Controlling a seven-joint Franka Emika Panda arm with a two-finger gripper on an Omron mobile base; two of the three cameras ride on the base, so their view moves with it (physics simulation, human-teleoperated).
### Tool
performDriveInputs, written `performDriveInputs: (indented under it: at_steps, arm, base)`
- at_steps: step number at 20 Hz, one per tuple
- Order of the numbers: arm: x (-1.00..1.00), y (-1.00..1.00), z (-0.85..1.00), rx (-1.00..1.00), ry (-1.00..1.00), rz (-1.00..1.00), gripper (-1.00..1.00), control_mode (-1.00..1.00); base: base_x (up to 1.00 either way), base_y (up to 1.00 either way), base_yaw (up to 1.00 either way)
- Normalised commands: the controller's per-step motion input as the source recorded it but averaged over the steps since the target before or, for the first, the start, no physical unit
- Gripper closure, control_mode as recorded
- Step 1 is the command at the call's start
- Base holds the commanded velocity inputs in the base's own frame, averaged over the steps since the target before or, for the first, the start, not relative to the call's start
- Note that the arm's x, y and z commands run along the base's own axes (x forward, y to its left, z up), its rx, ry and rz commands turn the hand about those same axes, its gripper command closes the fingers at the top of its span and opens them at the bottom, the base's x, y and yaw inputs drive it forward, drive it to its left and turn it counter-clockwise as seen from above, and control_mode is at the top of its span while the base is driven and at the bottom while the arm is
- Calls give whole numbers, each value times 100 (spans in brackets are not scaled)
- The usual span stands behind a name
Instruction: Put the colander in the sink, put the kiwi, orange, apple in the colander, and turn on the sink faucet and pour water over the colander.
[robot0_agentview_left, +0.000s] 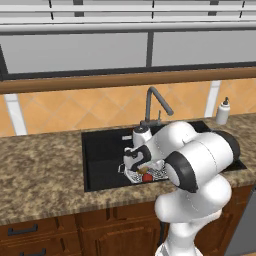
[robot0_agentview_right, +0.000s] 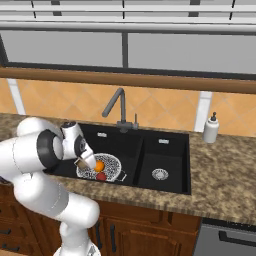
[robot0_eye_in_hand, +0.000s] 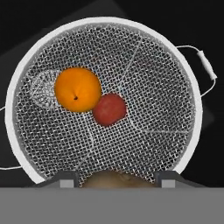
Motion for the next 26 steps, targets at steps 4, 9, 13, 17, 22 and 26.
performDriveInputs:
  at_steps: [4,9,13,17,22,26]
  arm:
    - [6,-17,-22,0,16,0,100,-100]
    - [10,-5,-17,0,12,0,100,-100]
    - [20,0,-17,0,11,0,100,-100]
    - [26,0,-18,0,11,0,100,-100]
    - [28,1,-27,0,8,0,100,-100]
    - [26,3,-28,0,6,0,100,-100]
  base:
    - [0,0,0]
    - [0,0,0]
    - [0,0,0]
    - [0,0,0]
    - [0,0,0]
    - [0,0,0]
